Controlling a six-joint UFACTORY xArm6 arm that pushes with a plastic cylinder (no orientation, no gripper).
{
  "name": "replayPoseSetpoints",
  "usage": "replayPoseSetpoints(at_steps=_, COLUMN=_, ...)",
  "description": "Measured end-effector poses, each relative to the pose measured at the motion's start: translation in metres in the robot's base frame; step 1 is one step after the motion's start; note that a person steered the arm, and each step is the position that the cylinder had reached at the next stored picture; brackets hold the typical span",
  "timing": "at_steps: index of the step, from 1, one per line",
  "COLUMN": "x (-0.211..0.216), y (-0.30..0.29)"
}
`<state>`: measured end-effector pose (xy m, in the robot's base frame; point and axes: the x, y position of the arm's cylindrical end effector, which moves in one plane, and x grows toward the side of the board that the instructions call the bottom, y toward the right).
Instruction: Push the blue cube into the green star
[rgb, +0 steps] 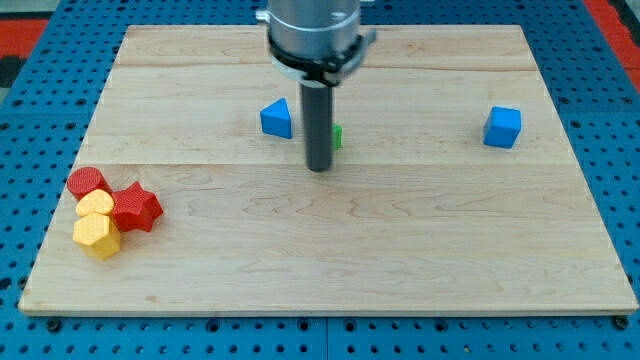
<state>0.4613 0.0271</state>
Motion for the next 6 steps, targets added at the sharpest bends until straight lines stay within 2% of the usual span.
replayPoseSetpoints(at_steps=1, x=0.014, y=0.116)
replayPoseSetpoints(at_steps=2, x=-0.005, y=0.203)
replayPoseSetpoints(at_steps=3, x=-0.06, y=0.241)
replayPoseSetpoints(at_steps=4, x=-0.064, y=0.17)
replayPoseSetpoints(at_steps=5, x=-0.051, y=0.05)
replayPoseSetpoints(at_steps=6, x=-0.065, y=0.026)
